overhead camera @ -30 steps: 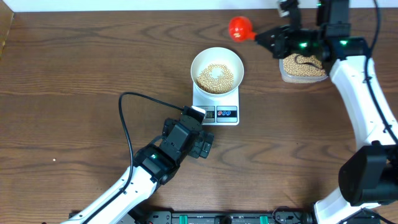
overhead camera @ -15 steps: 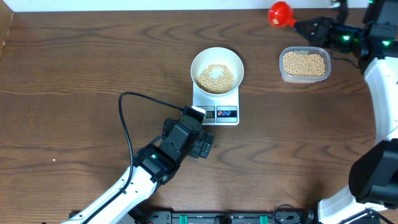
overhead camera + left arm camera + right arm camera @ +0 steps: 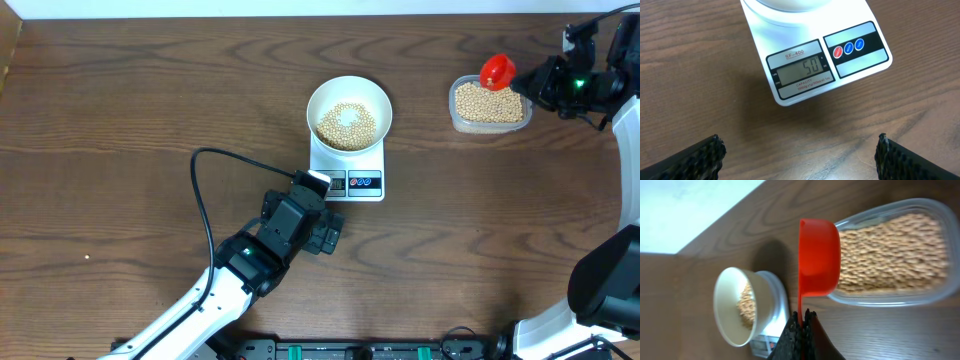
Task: Scoop item into bowl and weigh 50g on scale
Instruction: 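Lower the red scoop into the clear soybean tub, then set the scoop down in the tub and open the right gripper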
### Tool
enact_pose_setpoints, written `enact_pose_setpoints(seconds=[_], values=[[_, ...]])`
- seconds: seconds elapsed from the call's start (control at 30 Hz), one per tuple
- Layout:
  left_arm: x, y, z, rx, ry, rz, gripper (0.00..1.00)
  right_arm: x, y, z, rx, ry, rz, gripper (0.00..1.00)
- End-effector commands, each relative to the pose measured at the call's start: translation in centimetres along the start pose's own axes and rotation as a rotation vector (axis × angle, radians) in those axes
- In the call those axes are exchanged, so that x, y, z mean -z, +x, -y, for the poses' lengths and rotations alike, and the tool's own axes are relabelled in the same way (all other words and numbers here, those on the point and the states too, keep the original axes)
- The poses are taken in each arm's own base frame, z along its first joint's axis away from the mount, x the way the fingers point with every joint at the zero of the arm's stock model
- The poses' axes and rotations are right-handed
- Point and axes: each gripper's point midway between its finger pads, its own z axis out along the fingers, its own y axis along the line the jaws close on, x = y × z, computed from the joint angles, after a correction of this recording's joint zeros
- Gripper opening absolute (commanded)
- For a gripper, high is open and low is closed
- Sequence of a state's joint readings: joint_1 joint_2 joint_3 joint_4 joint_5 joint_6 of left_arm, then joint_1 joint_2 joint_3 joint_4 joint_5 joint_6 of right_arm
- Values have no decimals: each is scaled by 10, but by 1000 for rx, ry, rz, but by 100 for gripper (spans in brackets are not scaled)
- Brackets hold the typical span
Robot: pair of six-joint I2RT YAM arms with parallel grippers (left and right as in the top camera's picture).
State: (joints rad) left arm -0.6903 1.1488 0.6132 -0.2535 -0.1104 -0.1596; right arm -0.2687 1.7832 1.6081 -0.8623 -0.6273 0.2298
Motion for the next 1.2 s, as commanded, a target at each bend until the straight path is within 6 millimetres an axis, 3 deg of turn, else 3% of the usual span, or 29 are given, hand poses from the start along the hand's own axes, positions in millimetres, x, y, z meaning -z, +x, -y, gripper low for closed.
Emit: enact_pose_setpoints(seconds=[0.0, 0.13, 0.37, 0.83, 1.17], values=[[0, 2, 0, -7, -1, 0, 98, 8, -8, 9, 40, 120, 45, 1], [0, 2, 0, -7, -1, 0, 98, 9, -11, 21, 39, 189, 62, 1], [0, 2, 0, -7, -1, 0, 98, 0, -8, 20, 78, 263, 59, 2], [0, 2, 0, -7, -1, 0, 98, -23, 6, -5, 327, 544, 71, 1], [0, 2, 0, -7, -1, 0, 98, -21, 23, -6, 419, 678, 22, 1]])
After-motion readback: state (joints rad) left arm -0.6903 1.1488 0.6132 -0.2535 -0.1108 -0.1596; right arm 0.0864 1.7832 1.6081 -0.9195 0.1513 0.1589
